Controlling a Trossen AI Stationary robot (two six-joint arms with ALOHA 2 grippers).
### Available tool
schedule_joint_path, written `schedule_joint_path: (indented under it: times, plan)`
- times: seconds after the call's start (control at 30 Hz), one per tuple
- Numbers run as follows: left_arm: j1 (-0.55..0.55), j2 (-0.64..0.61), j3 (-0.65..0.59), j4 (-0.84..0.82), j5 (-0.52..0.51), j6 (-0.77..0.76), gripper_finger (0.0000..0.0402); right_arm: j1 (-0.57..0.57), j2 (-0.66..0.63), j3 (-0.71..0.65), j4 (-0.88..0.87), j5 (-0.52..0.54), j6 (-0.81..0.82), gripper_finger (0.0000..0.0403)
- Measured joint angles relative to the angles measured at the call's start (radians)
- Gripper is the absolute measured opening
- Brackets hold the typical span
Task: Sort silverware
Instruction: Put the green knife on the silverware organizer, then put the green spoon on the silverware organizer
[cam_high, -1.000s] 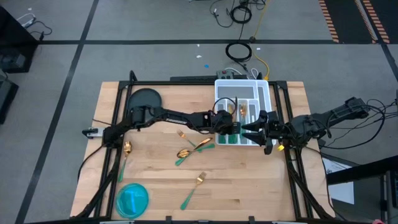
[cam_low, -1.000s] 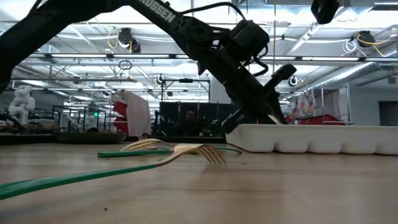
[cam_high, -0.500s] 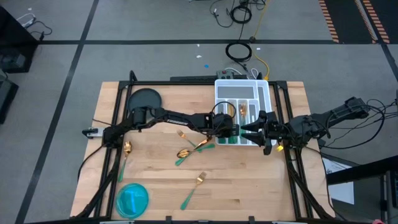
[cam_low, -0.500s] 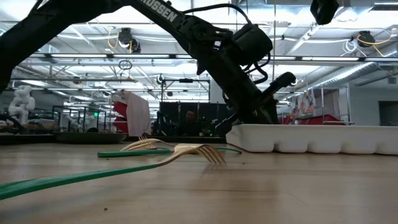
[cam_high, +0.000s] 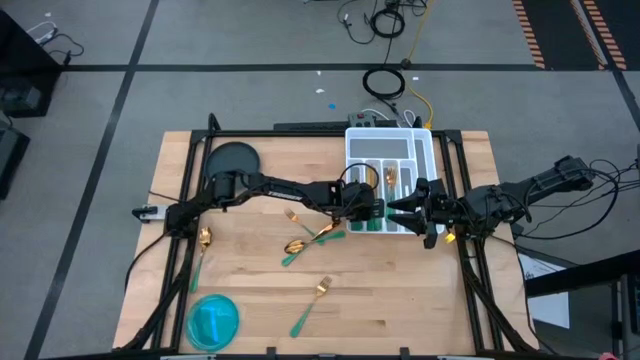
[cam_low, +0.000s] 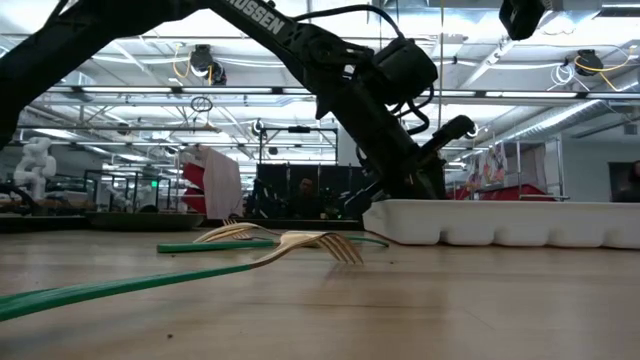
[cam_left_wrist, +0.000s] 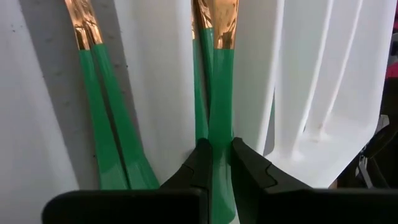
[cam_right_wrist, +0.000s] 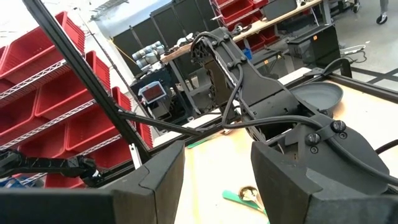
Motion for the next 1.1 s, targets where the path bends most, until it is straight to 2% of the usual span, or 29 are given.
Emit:
schedule_joint_path:
  times: [0.13,0.3,0.4,0.67,0.87,1.1]
  plan:
    - [0.002,0.0,-0.001,-0.012,0.004,0.035,0.0042,0.0,0.0,0.0,0.0,0.0,0.003,0.0178]
    - [0.011,0.001,-0.001,-0.002,0.038,0.048,0.0114,0.0,0.0,0.0,0.0,0.0,0.003,0.0178]
    - [0.013,0.001,-0.001,0.002,0.04,0.048,0.0133,0.0,0.0,0.0,0.001,0.0,0.003,0.0178]
    - [0.019,0.003,-0.004,0.034,0.065,0.049,0.0139,0.0,0.0,0.0,0.001,0.0,0.003,0.0178]
    - [0.034,0.006,0.019,0.03,0.143,0.061,0.014,0.0,0.0,0.0,0.0,0.0,-0.003,0.0178]
    - [0.049,-0.018,0.153,-0.072,0.147,0.276,0.0141,0.0,0.0,0.0,0.003,0.0,-0.004,0.0178]
